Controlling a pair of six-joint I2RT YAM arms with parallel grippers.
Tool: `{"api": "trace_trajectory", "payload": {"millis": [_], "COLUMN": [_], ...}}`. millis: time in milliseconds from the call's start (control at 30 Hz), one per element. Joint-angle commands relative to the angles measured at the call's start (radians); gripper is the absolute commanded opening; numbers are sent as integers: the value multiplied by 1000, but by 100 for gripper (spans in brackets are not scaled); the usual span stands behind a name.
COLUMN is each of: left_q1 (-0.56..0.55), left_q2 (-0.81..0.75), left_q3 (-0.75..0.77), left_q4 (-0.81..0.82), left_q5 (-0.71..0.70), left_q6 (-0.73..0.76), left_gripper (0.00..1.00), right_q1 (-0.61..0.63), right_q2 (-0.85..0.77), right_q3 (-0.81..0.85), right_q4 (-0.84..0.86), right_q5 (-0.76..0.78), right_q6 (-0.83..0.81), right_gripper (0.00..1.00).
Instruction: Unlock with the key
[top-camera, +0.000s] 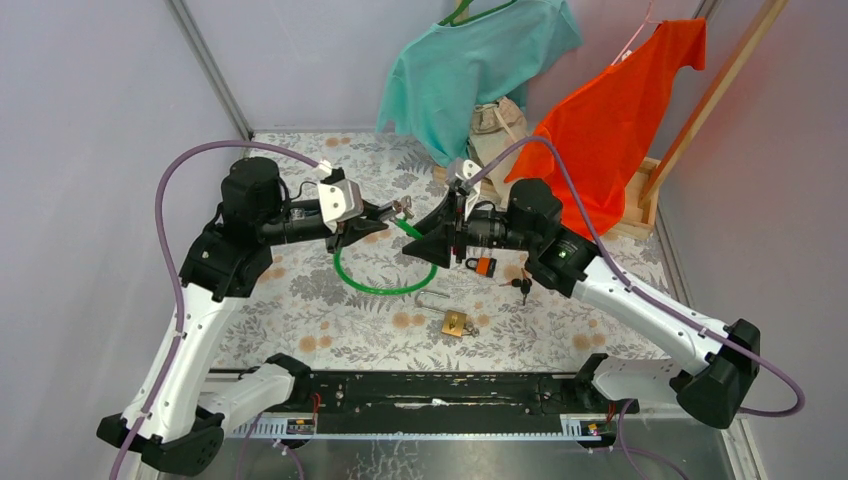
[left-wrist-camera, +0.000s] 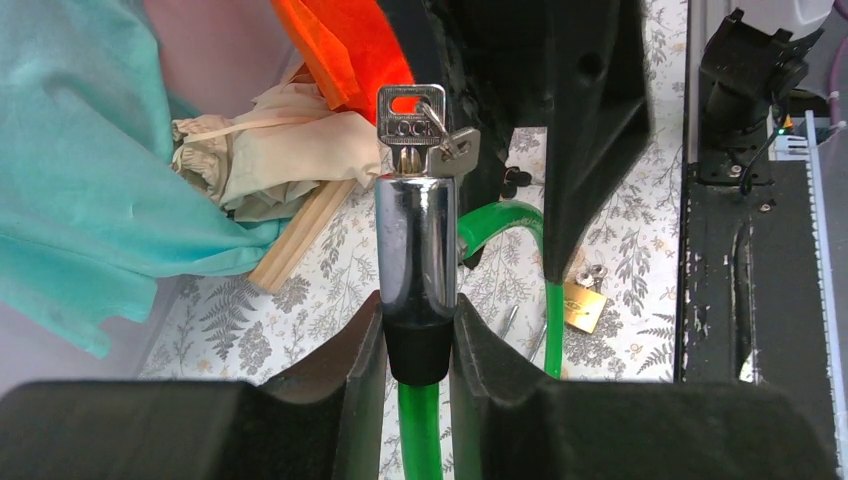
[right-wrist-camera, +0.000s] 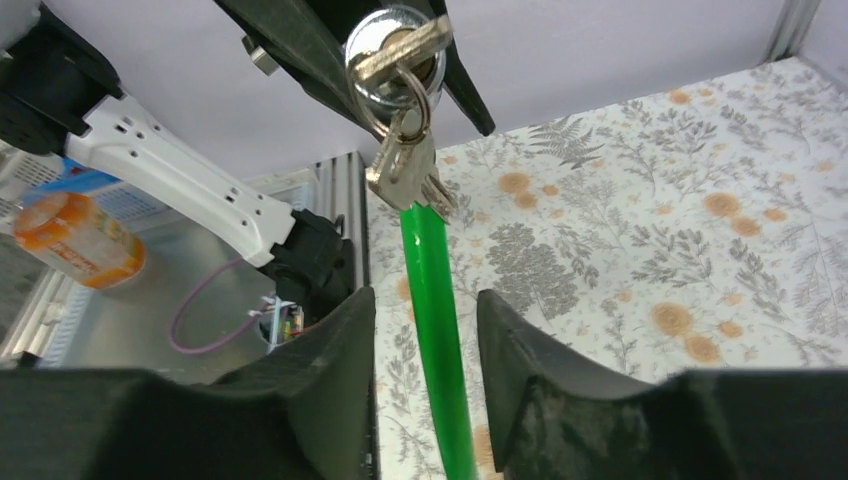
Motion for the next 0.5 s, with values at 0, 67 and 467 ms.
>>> {"api": "trace_trajectory", "payload": {"millis": [0,67,467], "left_q1": [1,1,17], "left_q2": [-5,-5,-31], "left_q3": [48,48,22], "left_q4": [39,40,186], "left_q5": [38,32,-185], "left_q6": [-62,-72,-187], "left_gripper": [0,0,0], "right_q1": [30,33,33], "right_q2": [-3,-17,-161], "right_q3": [50,28,-165], "right_q4": [39,40,-25], "right_q5": [61,80,177], "right_q6": [-57,-60,3], "right_gripper": [34,12,0]}}
